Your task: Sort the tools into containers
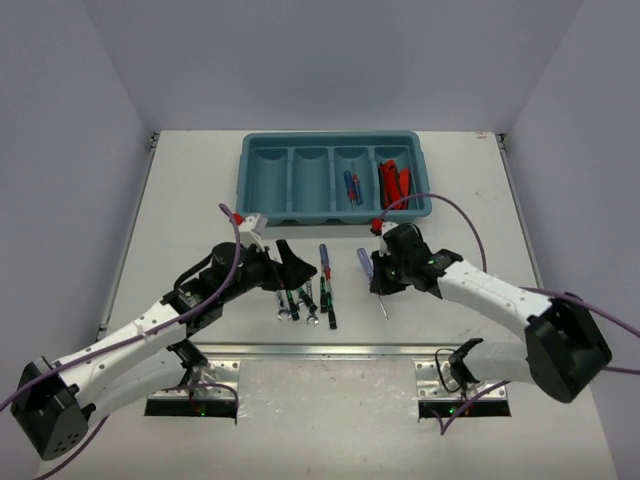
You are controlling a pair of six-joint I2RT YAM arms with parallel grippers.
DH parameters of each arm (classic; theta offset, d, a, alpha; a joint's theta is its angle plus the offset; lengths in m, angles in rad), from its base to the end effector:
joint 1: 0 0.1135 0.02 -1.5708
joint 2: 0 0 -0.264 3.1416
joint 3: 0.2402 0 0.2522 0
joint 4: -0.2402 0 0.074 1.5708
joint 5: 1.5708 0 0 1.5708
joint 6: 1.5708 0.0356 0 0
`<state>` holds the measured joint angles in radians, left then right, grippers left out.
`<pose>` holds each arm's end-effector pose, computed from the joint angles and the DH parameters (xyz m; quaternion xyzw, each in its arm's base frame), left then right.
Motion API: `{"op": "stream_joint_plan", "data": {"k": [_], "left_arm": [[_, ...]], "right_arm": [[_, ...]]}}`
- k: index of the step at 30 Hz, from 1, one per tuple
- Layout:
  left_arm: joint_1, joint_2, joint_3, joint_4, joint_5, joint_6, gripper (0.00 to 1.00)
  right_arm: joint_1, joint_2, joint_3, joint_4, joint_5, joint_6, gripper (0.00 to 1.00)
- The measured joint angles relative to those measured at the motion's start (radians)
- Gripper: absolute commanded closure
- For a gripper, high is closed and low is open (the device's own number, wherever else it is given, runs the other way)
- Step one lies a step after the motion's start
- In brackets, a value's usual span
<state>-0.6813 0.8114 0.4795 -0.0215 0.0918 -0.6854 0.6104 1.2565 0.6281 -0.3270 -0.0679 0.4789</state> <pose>0.1471 -0.1235 0.2440 0.0246 0.8196 -0.3898 0.4192 0.1912 0.1367 0.1797 -0.0728 0.9498 0.1845 0.2421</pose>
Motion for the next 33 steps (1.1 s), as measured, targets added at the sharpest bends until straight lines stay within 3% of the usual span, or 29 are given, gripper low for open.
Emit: {"op": "stream_joint_plan", "data": {"k": [5, 7, 9, 11, 13, 14, 18, 19, 21, 23, 24, 25, 29, 33], "left_arm": [[-0.027, 0.124, -0.042, 0.278, 0.103, -0.078, 0.01], [-0.055, 0.170, -0.036, 0.389, 0.133, -0.091, 0.09], [-0.078, 0.219, -0.014, 0.469, 0.155, -0.102, 0.20], [-0.091, 0.274, 0.028, 0.520, 0.172, -0.108, 0.39], [-0.098, 0.316, 0.064, 0.561, 0.186, -0.113, 0.51], [-0.101, 0.333, 0.078, 0.579, 0.192, -0.116, 0.52], [-0.106, 0.380, 0.125, 0.615, 0.203, -0.127, 0.95], [-0.108, 0.387, 0.133, 0.621, 0.205, -0.133, 0.99], [-0.113, 0.388, 0.144, 0.628, 0.208, -0.139, 1.00], [-0.115, 0.388, 0.150, 0.626, 0.208, -0.138, 1.00], [-0.116, 0.388, 0.155, 0.618, 0.203, -0.134, 1.00], [-0.116, 0.389, 0.167, 0.597, 0.196, -0.128, 1.00], [-0.113, 0.409, 0.262, 0.449, 0.126, -0.082, 1.00], [-0.087, 0.483, 0.452, 0.246, 0.011, -0.013, 1.00]], "right_arm": [[-0.027, -0.250, -0.024, 0.075, -0.226, -0.001, 1.00], [-0.026, -0.300, -0.026, 0.109, -0.320, 0.000, 1.00], [-0.025, -0.327, -0.028, 0.133, -0.406, 0.002, 1.00], [-0.026, -0.355, -0.034, 0.153, -0.466, 0.012, 1.00], [-0.026, -0.378, -0.037, 0.166, -0.510, 0.021, 1.00], [-0.026, -0.386, -0.037, 0.171, -0.530, 0.024, 1.00], [-0.026, -0.401, -0.037, 0.191, -0.599, 0.039, 1.00], [-0.026, -0.404, -0.037, 0.196, -0.606, 0.042, 1.00], [-0.026, -0.408, -0.037, 0.203, -0.613, 0.045, 0.86], [-0.026, -0.412, -0.037, 0.210, -0.612, 0.052, 0.45], [-0.026, -0.410, -0.034, 0.205, -0.603, 0.057, 0.15], [-0.026, -0.410, -0.028, 0.189, -0.583, 0.064, 0.03], [-0.025, -0.428, 0.036, 0.056, -0.405, 0.054, 0.01], [-0.026, -0.501, 0.153, -0.158, -0.046, 0.035, 0.01]]}}
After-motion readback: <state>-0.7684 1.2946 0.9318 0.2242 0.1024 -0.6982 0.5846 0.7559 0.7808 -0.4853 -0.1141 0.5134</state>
